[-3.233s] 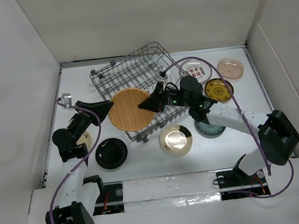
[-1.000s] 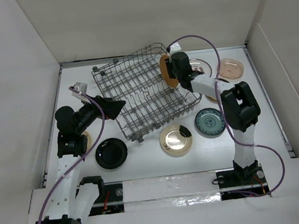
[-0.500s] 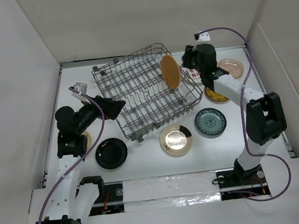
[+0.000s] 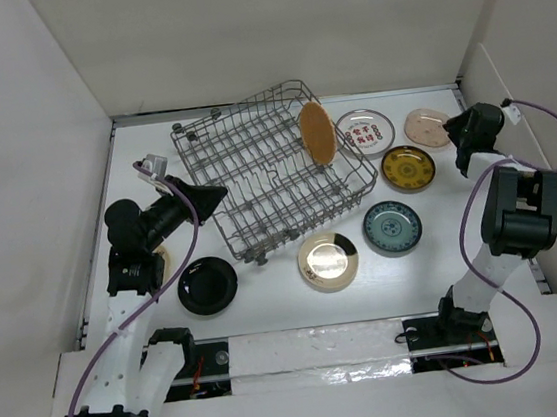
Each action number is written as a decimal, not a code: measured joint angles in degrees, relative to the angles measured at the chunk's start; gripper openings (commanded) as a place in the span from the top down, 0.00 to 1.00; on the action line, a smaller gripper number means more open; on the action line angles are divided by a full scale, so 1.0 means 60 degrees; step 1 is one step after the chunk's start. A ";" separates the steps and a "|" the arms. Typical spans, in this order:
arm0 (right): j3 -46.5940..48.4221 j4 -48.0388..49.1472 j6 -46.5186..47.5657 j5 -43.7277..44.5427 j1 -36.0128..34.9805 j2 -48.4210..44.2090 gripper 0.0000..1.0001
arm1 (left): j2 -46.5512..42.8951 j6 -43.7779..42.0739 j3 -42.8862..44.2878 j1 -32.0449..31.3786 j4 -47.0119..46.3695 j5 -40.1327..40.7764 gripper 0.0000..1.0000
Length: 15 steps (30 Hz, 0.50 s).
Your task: Load the plates into the dish rack
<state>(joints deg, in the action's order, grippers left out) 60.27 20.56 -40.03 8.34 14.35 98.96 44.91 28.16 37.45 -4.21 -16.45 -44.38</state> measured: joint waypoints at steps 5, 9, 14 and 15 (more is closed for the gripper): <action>0.0135 -0.0066 -0.0954 -0.0484 0.1009 0.1279 0.47 | -0.0029 -0.0051 0.0011 -0.0102 0.0011 -0.0033 1.00; 0.0262 -0.0186 -0.1341 -0.0903 0.1111 0.2069 0.47 | -0.0029 -0.0149 0.0011 -0.0102 0.0069 -0.0026 0.66; 0.1049 -0.0204 -0.1588 -0.1985 0.1111 0.3038 0.48 | -0.0029 -0.0138 0.0015 -0.0102 0.0120 0.0011 0.60; 0.1231 -0.0200 -0.1603 -0.2160 0.1115 0.3173 0.49 | -0.0029 -0.0135 0.0015 -0.0102 0.0127 0.0007 0.59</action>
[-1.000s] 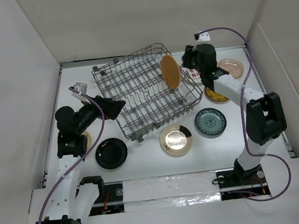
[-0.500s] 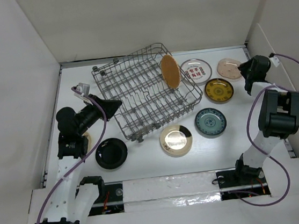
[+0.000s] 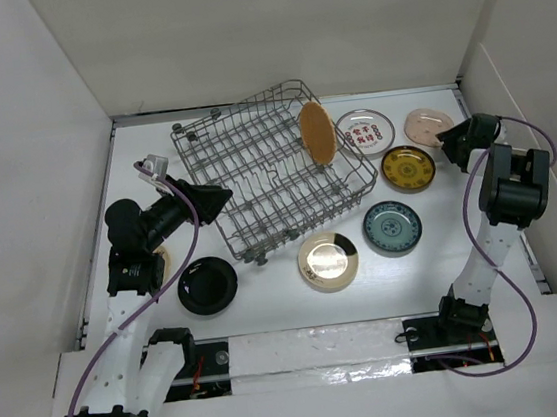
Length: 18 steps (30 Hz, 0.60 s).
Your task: Load the plates into the dish rack
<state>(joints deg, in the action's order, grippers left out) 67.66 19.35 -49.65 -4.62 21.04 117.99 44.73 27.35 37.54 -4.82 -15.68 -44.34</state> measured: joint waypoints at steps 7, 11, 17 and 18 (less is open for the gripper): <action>0.0448 -0.0178 -0.0168 -0.0568 0.0066 0.0375 0.75 | -0.0007 -0.0040 0.0000 0.0000 0.0033 0.0084 0.58; 0.0608 -0.0339 -0.0233 -0.0659 0.0153 0.0412 1.00 | -0.0102 -0.0229 0.0113 0.0000 0.0350 0.0321 0.57; 0.0313 -0.0055 -0.0372 -0.0543 0.0171 0.0313 1.00 | -0.0295 -0.0382 0.0244 0.0000 0.0488 0.0550 0.53; 0.0229 -0.0036 -0.0386 -0.0495 0.0164 0.0259 1.00 | -0.0302 -0.0393 0.0248 0.0000 0.0492 0.0557 0.53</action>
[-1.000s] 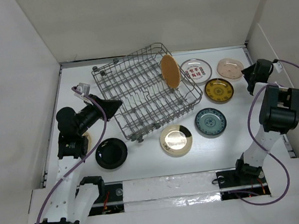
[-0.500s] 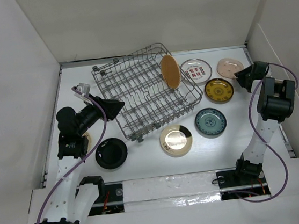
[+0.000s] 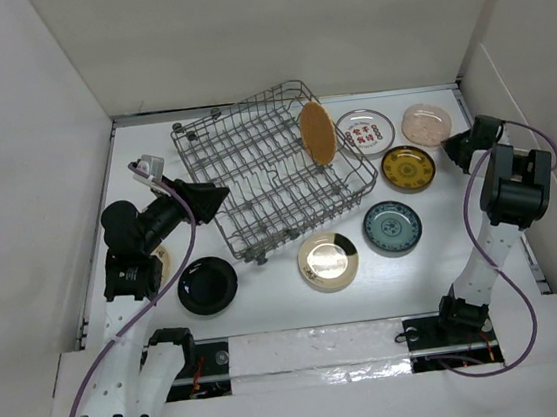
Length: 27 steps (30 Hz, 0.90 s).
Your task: Load the plates into the dish rack
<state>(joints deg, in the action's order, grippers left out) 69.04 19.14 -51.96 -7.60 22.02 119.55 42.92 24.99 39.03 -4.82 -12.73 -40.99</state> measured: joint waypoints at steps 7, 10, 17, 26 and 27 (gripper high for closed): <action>-0.0437 -0.0058 0.0889 0.2033 -0.0976 -0.2033 1.00 | -0.0004 -0.0025 0.0000 0.0000 0.0066 0.0124 0.47; -0.0342 -0.0033 0.1945 0.3115 -0.1960 -0.3432 1.00 | -0.0007 -0.0036 0.0000 -0.0004 0.0073 0.0149 0.42; 0.1038 -0.0036 0.5202 0.5107 -0.5144 -0.5133 1.00 | -0.0164 -0.0084 0.0000 0.0000 0.0102 0.0270 0.29; 0.4656 -0.2437 0.9118 0.7063 -0.8597 -0.3217 1.00 | -0.0324 -0.0171 0.0004 0.0000 0.0280 0.0521 0.01; 0.5016 -0.2779 0.9482 0.7326 -0.8856 -0.2878 1.00 | -0.0335 -0.0182 0.0004 0.0000 0.0310 0.0532 0.01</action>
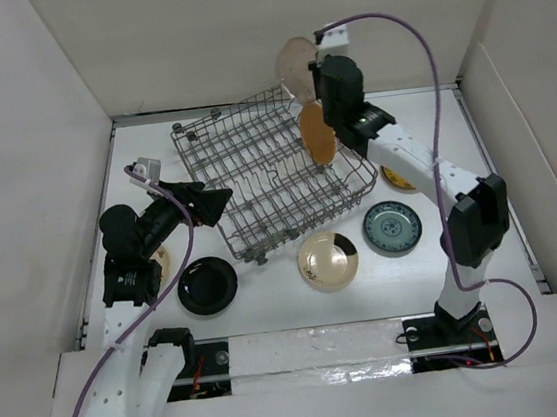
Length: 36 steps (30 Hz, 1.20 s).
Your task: Load the plates into the dish rack
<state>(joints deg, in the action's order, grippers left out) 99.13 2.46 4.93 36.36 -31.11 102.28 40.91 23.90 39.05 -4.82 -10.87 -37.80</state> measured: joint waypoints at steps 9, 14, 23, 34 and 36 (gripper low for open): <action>0.0856 -0.2616 0.1166 0.0994 -0.0845 0.1880 1.00 | -0.0055 -0.0015 0.0000 -0.0040 0.0124 0.0127 0.01; 0.0918 -0.3450 0.1122 0.1271 -0.0776 0.2200 1.00 | -0.0047 -0.0015 0.0000 -0.0117 0.0149 0.0135 0.01; 0.1024 -0.3654 0.0823 0.2149 -0.0794 0.2426 1.00 | -0.0004 -0.0011 0.0000 -0.0120 0.0146 0.0131 0.01; 0.1045 -0.3468 0.0426 0.3024 -0.0903 0.3355 1.00 | 0.0117 -0.0011 0.0000 -0.0120 0.0146 0.0131 0.01; 0.1118 -0.3377 0.0357 0.3027 -0.0951 0.3399 1.00 | 0.0146 -0.0007 0.0000 -0.0120 0.0146 0.0131 0.01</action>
<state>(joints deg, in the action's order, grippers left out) 105.84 -17.80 7.07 54.52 -36.82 122.67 41.78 23.86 39.05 -5.54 -10.00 -37.01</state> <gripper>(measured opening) 0.013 0.989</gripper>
